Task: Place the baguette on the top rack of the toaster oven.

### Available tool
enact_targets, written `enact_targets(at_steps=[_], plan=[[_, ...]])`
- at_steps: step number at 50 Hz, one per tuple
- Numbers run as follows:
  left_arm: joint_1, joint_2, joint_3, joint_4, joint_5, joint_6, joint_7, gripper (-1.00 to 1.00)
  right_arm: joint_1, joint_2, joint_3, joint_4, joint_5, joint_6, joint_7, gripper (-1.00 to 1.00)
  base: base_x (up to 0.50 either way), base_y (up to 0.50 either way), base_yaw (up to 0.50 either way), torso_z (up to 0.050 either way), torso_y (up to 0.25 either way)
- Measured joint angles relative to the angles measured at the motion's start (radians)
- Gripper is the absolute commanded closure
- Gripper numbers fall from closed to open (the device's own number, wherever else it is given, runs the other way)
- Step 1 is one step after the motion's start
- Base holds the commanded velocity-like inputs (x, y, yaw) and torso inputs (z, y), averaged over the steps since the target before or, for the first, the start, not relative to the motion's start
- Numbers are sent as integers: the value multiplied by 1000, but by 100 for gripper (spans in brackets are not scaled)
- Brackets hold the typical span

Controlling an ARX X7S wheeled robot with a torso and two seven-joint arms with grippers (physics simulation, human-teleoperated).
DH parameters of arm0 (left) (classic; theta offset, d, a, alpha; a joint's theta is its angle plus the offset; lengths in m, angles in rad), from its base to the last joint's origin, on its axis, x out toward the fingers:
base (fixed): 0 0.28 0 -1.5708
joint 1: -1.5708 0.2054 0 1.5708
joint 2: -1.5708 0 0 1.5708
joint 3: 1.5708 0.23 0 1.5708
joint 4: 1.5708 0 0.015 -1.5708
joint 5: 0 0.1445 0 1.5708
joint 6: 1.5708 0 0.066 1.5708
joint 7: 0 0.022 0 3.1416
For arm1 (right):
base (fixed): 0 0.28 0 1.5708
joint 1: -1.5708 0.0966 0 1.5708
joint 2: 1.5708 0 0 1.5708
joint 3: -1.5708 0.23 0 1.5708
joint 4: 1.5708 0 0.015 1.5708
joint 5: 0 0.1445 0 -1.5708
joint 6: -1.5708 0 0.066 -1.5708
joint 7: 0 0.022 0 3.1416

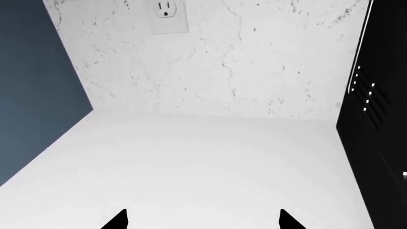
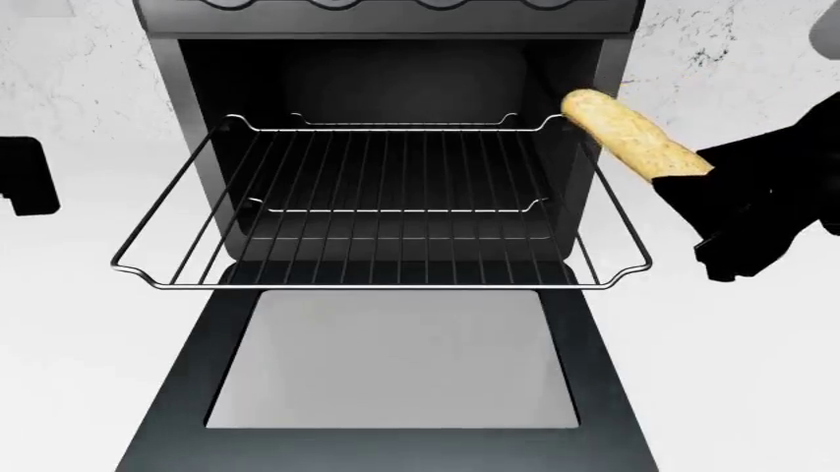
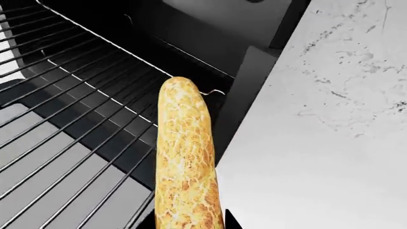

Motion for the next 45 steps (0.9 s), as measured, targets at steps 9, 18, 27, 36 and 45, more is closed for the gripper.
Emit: enact_targets(at_steps=[9,18,27,36,45], plan=[[14,0,1,5,-2,8,1,-100,49,-71,-54,46,96,-34,30,100,0,0,0,0,0],[31,-4,-1,7,-3,16,2,-100,87,-183,-88,147,34,-33,-36,100,0,0,0,0,1],[55,-3,0,3,3,35,7,-100,111,-278,-123,226,-84,-24,-162,100,0,0,0,0,0],[65,-8,-1,2,3,41,9,-100,144,-374,-193,300,-269,-42,-365,100,0,0,0,0,0],[63,-11,5,0,4,44,14,-100,182,-471,-293,377,-463,-103,-585,100,0,0,0,0,0]])
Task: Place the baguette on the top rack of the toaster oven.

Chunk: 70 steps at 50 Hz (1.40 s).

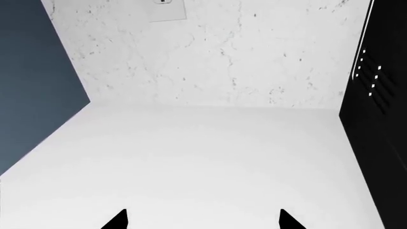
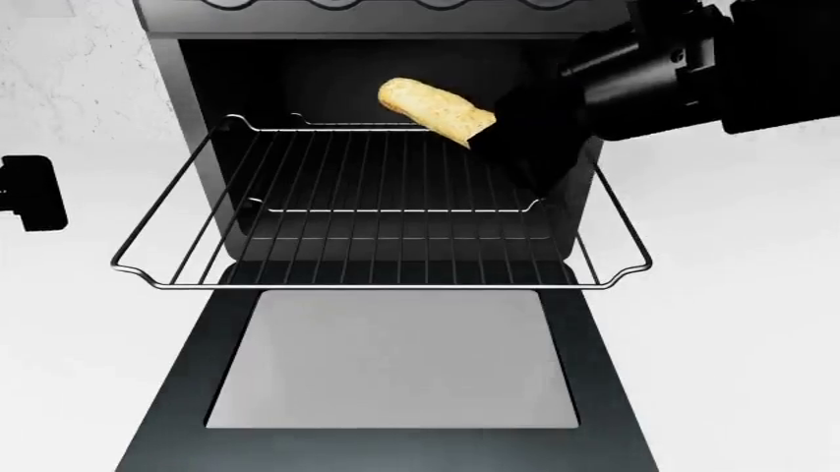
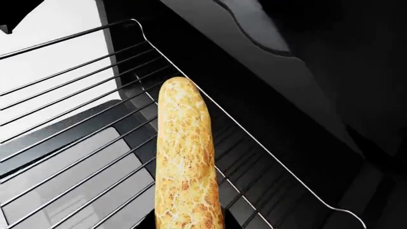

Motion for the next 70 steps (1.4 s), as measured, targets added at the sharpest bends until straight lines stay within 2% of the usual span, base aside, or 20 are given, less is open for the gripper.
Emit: enact_targets(at_steps=[14,34,35,54,70], plan=[[-5,-8,-1,-10,0,5,5,-100,32,-96,-121,67,-179,-77,-208,100,0,0,0,0,0],[22,-21,-4,-7,-1,19,12,-100,7,-137,-189,66,-251,-126,-282,100,0,0,0,0,0],[22,-21,-3,-7,-1,18,13,-100,6,-139,-191,68,-254,-128,-285,-100,0,0,0,0,0],[27,-31,7,8,-7,15,21,-100,5,-149,-204,80,-283,-158,-304,-100,0,0,0,0,0],[5,-30,16,10,-16,4,21,-100,15,-85,-125,4,-201,-130,-206,-100,0,0,0,0,0]])
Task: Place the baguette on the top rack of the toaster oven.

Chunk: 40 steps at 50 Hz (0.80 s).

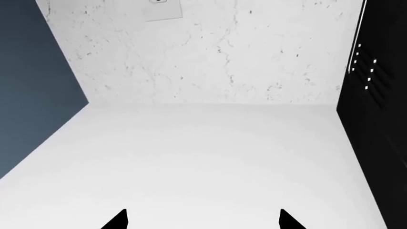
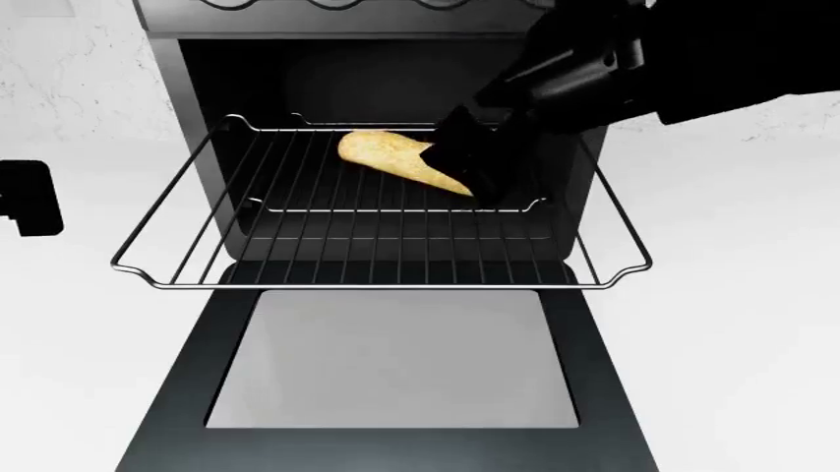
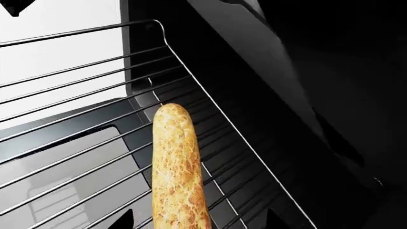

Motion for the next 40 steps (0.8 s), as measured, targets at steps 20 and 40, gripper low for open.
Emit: enact_targets(at_steps=[20,40], plan=[[-65,-4,4,29,-35,-46,-14,-100,-151,250,214,-236,271,-51,370,-100,0,0,0,0,0],[-118,-15,-1,50,-73,-88,-30,-100,-186,443,301,-279,357,-76,559,-100,0,0,0,0,0]])
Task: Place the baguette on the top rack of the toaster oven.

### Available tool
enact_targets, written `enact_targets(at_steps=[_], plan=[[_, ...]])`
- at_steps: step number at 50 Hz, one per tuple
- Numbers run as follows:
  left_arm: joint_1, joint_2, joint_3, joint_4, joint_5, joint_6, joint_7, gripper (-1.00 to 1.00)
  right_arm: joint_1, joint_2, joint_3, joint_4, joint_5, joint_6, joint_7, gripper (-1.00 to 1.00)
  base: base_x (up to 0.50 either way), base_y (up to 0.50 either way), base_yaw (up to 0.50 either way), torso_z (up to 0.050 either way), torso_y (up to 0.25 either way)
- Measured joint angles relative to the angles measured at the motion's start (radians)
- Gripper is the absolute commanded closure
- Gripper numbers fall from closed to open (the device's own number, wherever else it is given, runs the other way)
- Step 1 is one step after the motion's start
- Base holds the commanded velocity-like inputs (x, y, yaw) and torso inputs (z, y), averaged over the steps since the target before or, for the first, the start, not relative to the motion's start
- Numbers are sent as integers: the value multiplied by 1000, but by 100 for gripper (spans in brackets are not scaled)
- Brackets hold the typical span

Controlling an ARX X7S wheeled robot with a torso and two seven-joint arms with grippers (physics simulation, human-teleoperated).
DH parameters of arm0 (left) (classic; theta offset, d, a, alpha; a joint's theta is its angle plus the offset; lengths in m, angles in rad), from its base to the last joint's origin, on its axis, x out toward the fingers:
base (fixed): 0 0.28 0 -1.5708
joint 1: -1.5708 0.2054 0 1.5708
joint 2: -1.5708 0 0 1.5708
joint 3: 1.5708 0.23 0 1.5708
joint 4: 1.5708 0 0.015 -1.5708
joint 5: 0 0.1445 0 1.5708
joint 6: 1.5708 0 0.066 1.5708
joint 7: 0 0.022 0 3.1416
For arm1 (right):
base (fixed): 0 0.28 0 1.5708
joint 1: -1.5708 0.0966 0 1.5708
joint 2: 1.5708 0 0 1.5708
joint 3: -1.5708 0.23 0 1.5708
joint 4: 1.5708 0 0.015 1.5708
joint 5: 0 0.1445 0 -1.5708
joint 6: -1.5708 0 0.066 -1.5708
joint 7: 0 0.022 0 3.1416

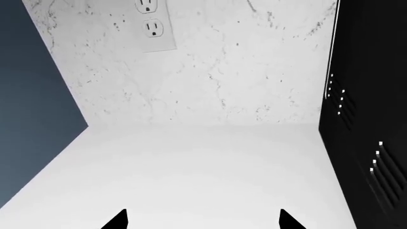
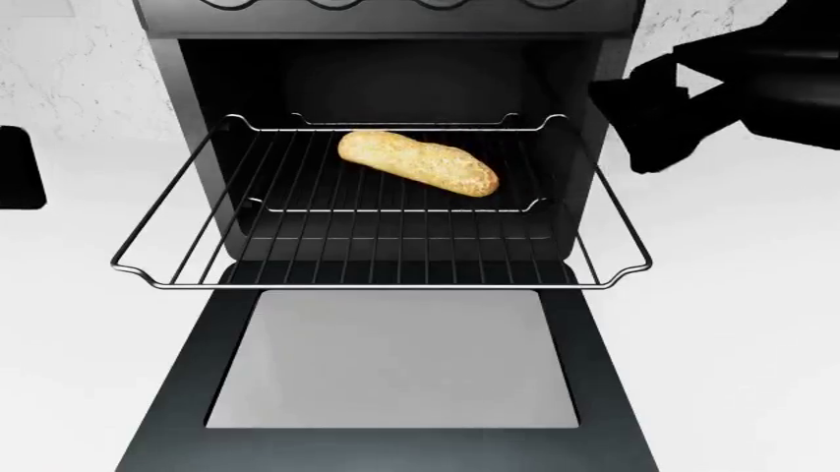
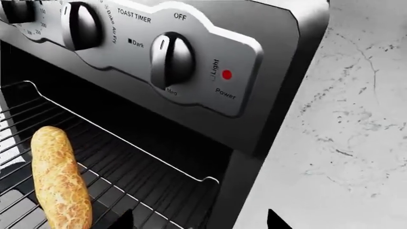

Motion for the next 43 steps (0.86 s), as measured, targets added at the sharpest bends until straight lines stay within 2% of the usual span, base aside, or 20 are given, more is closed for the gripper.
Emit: enact_targets(at_steps=[22,34,43], plan=[[-204,33,63,-39,-26,-100,-20,-100,80,133,30,-27,45,68,173,-100,0,0,0,0,0],[-320,46,103,-68,-46,-160,-29,-100,156,154,42,28,50,101,241,-100,0,0,0,0,0],[-405,63,154,-93,-39,-183,-26,-100,190,99,24,97,-21,85,245,-100,0,0,0,0,0]])
